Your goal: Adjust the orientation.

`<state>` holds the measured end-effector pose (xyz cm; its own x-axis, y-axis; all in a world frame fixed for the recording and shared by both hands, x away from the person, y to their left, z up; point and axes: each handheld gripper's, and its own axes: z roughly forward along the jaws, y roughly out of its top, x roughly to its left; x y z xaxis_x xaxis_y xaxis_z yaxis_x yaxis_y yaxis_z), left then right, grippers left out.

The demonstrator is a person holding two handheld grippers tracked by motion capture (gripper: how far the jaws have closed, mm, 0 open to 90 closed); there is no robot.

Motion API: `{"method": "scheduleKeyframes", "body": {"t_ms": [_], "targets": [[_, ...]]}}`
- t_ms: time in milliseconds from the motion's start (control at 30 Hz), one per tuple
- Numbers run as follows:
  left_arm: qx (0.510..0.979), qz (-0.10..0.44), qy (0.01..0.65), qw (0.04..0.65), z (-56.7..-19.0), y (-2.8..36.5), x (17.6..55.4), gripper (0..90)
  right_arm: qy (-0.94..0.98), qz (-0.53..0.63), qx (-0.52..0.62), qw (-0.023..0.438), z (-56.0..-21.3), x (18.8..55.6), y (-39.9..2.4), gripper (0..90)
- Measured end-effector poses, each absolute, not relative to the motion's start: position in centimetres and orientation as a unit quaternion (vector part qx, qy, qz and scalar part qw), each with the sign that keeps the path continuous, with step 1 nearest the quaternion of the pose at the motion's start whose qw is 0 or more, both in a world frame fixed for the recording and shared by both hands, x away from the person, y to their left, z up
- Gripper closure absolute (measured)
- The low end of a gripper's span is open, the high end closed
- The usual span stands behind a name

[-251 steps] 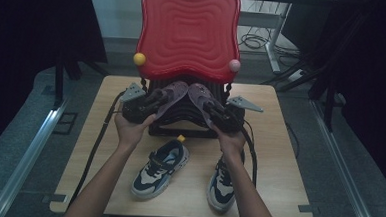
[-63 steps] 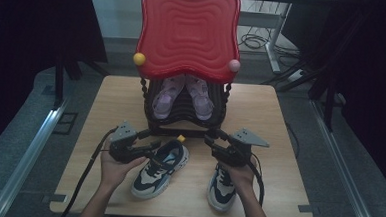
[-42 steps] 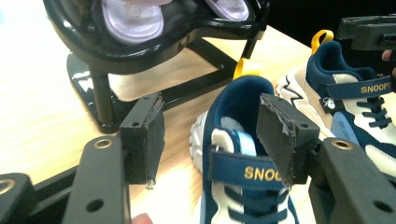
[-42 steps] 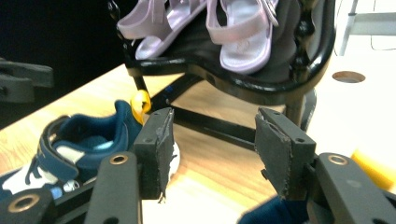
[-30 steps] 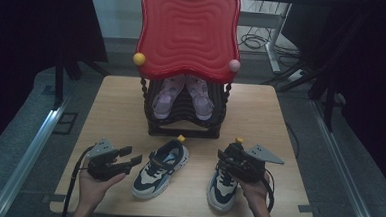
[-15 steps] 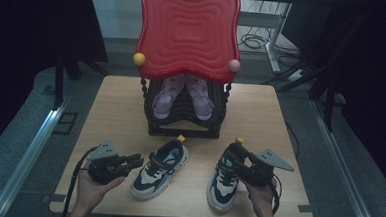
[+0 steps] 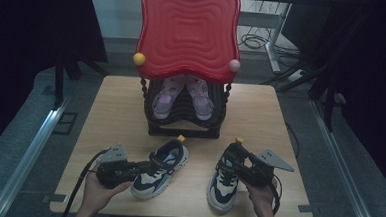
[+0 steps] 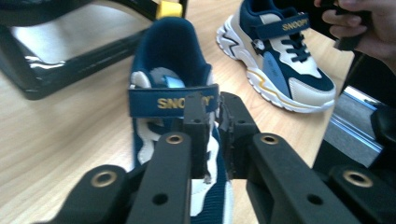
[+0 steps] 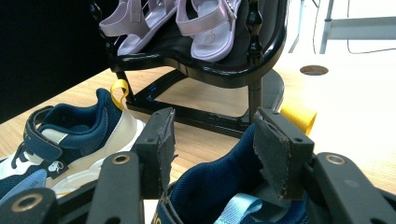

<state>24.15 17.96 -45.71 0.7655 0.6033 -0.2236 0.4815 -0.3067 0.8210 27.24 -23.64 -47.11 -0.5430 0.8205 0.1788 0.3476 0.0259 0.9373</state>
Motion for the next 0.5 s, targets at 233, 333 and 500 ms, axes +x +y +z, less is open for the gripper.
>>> {"method": "scheduleKeyframes", "body": {"t_ms": [233, 333, 500], "targets": [[0.819, 0.046, 0.322, 0.474, -46.4, 16.7, 24.0, 87.2, 0.679, 0.554, 0.431, 0.217, -47.1, 27.3, -23.8, 48.1], [0.823, 0.040, 0.318, 0.470, -46.7, 16.2, 24.0, 87.4, 0.680, 0.554, 0.429, 0.216, -47.1, 27.4, -23.8, 47.9], [0.829, 0.033, 0.310, 0.465, -46.9, 15.6, 23.8, 87.2, 0.680, 0.553, 0.429, 0.216, -47.1, 27.4, -23.8, 47.8]]}}
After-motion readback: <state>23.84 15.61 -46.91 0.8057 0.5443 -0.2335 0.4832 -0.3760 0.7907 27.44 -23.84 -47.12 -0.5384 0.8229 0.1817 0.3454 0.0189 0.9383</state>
